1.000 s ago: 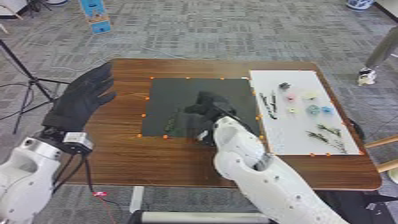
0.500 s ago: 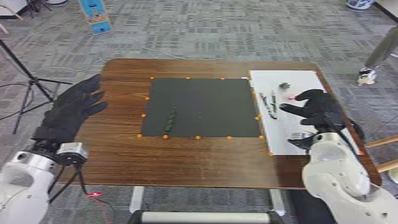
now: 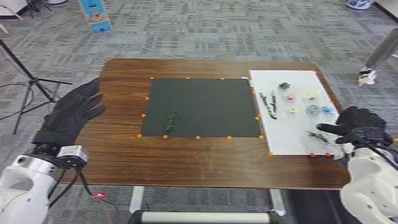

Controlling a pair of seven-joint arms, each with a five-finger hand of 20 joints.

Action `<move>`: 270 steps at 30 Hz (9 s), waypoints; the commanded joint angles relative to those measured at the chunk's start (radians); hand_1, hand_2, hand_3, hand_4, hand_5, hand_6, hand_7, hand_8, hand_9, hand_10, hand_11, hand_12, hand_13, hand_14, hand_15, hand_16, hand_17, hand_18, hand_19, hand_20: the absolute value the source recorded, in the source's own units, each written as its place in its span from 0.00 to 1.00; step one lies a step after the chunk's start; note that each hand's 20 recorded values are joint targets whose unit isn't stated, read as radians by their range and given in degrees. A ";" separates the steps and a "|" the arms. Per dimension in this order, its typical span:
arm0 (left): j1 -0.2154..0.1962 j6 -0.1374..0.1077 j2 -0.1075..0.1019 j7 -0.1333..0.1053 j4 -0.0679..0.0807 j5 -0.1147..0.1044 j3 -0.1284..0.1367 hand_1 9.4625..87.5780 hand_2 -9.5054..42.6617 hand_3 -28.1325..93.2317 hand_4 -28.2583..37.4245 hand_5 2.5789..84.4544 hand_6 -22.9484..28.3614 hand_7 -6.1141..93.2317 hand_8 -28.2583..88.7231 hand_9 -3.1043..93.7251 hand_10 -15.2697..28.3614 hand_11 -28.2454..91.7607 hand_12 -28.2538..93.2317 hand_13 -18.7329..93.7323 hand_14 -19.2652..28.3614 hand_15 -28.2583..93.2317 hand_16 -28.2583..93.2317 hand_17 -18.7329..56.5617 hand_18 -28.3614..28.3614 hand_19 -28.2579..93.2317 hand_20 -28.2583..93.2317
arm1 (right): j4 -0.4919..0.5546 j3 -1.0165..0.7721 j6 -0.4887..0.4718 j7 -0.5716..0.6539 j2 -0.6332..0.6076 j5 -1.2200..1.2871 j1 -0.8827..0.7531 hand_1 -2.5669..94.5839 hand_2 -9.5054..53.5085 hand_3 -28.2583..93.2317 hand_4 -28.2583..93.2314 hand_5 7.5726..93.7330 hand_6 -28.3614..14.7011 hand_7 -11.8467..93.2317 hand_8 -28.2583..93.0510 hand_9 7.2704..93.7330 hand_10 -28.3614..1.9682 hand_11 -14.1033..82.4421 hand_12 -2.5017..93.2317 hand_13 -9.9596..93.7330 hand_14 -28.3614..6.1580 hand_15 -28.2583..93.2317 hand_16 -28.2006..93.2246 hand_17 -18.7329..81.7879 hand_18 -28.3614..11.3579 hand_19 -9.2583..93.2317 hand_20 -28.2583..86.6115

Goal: Arrange flowers

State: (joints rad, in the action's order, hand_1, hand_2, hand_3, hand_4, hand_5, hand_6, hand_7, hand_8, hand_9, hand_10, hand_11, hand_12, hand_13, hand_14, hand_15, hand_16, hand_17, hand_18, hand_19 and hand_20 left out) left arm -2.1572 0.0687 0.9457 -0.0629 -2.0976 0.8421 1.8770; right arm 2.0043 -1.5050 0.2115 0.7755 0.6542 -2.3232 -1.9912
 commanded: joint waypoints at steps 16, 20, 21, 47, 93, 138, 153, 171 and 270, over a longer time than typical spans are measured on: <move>-0.031 0.004 0.008 0.001 -0.013 -0.018 0.025 0.29 0.00 0.70 0.00 0.25 0.48 0.24 0.15 0.19 0.53 0.33 0.38 0.28 0.62 0.33 0.27 0.14 0.76 0.53 0.29 | -0.076 -0.061 -0.040 0.039 0.011 -0.007 -0.137 0.38 0.00 0.82 0.00 0.68 0.60 0.41 0.14 0.74 0.52 0.67 0.47 0.74 0.56 0.87 0.59 0.55 0.20 0.96 0.66; -0.031 0.009 0.009 0.002 -0.014 -0.018 0.022 0.29 0.00 0.70 0.00 0.25 0.48 0.24 0.15 0.19 0.53 0.33 0.38 0.28 0.62 0.33 0.27 0.14 0.76 0.53 0.29 | -0.090 -0.004 -0.051 0.029 0.015 0.004 -0.089 0.51 0.00 0.81 0.00 0.71 0.62 0.46 0.31 0.77 0.61 0.62 0.57 0.77 0.59 0.87 0.59 0.57 0.21 0.97 0.64; -0.030 0.008 0.009 0.003 -0.014 -0.017 0.020 0.29 0.00 0.70 0.00 0.25 0.48 0.24 0.15 0.19 0.53 0.33 0.38 0.28 0.62 0.33 0.27 0.14 0.76 0.53 0.29 | -0.091 0.004 -0.053 0.020 0.015 0.010 -0.084 0.52 0.00 0.82 0.00 0.72 0.63 0.48 0.34 0.80 0.62 0.61 0.59 0.78 0.59 0.87 0.59 0.58 0.21 0.98 0.64; -0.081 0.001 0.018 -0.016 -0.040 -0.034 0.084 0.28 0.00 0.71 0.00 0.25 0.48 0.23 0.16 0.20 0.53 0.33 0.38 0.28 0.62 0.33 0.27 0.14 0.76 0.53 0.29 | -0.067 0.293 0.150 -0.004 0.037 0.001 0.367 0.41 0.00 0.91 0.25 0.69 0.66 0.64 0.53 0.85 0.65 0.72 0.65 0.84 0.60 0.93 0.62 0.66 0.18 1.00 0.76; -0.017 0.036 0.007 0.015 0.000 -0.063 0.012 0.26 0.00 0.72 0.00 0.25 0.48 0.23 0.16 0.20 0.54 0.32 0.38 0.28 0.62 0.32 0.28 0.14 0.76 0.52 0.30 | -0.452 0.922 -0.208 -0.097 0.557 0.030 0.798 0.44 0.00 0.90 0.21 0.71 0.66 0.62 0.50 0.86 0.64 0.70 0.65 0.85 0.60 0.92 0.62 0.66 0.18 1.00 0.77; -0.031 0.028 0.009 0.012 -0.009 -0.062 0.024 0.26 0.00 0.73 0.00 0.25 0.48 0.22 0.16 0.20 0.54 0.32 0.38 0.28 0.62 0.32 0.28 0.13 0.76 0.52 0.30 | -0.280 0.698 -0.383 -0.079 0.559 0.112 0.717 0.25 0.00 0.83 0.02 0.77 0.59 0.40 0.18 0.90 0.62 0.62 0.44 0.86 0.63 0.87 0.62 0.69 0.22 1.00 0.72; -0.057 0.020 0.025 0.002 -0.021 -0.061 0.043 0.26 0.00 0.73 0.00 0.25 0.48 0.22 0.16 0.20 0.53 0.32 0.38 0.28 0.62 0.32 0.28 0.13 0.76 0.52 0.30 | -0.090 0.320 0.196 -0.078 0.348 0.205 0.504 0.24 0.00 0.83 0.01 0.66 0.54 0.38 0.18 0.81 0.50 0.61 0.45 0.80 0.59 0.86 0.61 0.60 0.18 1.00 0.68; -0.077 0.011 0.030 0.000 -0.029 -0.061 0.050 0.26 0.00 0.73 0.00 0.25 0.48 0.22 0.16 0.20 0.54 0.32 0.38 0.28 0.62 0.32 0.28 0.13 0.76 0.52 0.30 | -0.208 0.428 -0.052 -0.015 0.205 0.110 0.550 0.46 0.00 0.59 0.00 0.69 0.56 0.40 0.17 0.78 0.53 0.65 0.46 0.79 0.60 0.87 0.60 0.60 0.20 1.00 0.65; -0.088 0.016 0.028 0.004 -0.031 -0.066 0.058 0.25 0.00 0.73 0.00 0.26 0.48 0.22 0.16 0.20 0.54 0.32 0.38 0.28 0.62 0.32 0.28 0.13 0.76 0.52 0.30 | -0.304 0.740 -0.172 -0.092 0.268 0.133 0.669 0.47 0.00 0.89 0.09 0.74 0.69 0.64 0.49 0.91 0.69 0.77 0.54 0.90 0.65 0.93 0.65 0.72 0.19 1.00 0.80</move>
State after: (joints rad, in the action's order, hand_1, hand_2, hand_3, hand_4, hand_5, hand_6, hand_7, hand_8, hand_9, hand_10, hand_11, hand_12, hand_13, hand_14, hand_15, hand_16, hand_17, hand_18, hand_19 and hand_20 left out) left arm -2.2407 0.0798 0.9707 -0.0637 -2.1251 0.7815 1.9334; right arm 1.7017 -0.8196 0.0447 0.7166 0.8597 -2.1995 -1.2841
